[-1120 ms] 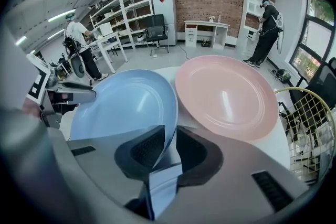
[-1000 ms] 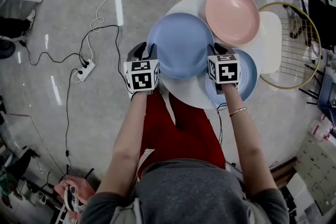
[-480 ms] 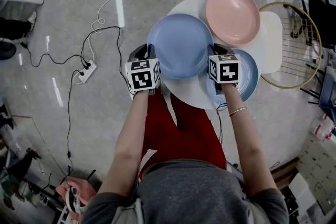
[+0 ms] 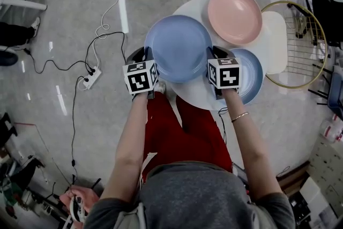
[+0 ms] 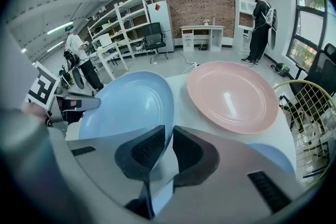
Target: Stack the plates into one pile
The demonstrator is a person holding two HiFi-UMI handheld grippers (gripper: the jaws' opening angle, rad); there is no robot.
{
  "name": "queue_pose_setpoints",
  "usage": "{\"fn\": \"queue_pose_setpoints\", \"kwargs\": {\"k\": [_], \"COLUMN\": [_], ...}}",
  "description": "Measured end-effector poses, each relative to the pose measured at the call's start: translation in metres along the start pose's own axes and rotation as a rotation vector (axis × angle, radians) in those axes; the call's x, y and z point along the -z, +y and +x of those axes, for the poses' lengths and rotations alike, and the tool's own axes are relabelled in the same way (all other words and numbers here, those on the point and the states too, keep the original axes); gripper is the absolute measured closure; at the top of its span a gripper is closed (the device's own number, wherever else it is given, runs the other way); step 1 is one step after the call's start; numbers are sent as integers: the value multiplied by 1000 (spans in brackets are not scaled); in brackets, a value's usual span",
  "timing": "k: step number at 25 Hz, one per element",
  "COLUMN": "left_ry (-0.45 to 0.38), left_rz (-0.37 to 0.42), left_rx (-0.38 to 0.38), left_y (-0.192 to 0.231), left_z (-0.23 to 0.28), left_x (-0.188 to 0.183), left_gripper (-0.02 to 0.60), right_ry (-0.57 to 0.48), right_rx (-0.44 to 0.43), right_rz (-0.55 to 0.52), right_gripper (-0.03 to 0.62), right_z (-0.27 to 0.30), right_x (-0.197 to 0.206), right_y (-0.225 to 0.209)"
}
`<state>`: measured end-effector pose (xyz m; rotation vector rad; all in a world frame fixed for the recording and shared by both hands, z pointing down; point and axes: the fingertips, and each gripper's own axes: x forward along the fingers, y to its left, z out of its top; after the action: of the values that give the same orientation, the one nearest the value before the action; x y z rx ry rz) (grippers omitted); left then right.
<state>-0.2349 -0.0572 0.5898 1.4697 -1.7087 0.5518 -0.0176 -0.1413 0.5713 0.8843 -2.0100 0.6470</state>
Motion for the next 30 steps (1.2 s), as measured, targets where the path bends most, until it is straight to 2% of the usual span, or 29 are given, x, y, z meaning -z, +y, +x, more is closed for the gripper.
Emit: {"fn": "queue_pose_setpoints", "kwargs": {"k": [8, 16, 23, 30], "left_ry": [-26, -43, -36, 6], "left_rz": [40, 117, 250, 392], "left_rx": [35, 118, 231, 361], "left_y": [-7, -40, -107, -192], "left_z": [-20, -22, -20, -9], "left_x": [-14, -36, -46, -33], "left_gripper": [532, 534, 535, 537], "right_ry": [-55, -111, -151, -167], "right_rx": [8, 77, 175, 286], "right_rz": [39, 132, 252, 407], "right_gripper": [534, 534, 536, 536], "right_z": [-28, -60, -103, -143], "right_x": [-4, 4, 33, 91], "right_y": [4, -17, -60, -113]}}
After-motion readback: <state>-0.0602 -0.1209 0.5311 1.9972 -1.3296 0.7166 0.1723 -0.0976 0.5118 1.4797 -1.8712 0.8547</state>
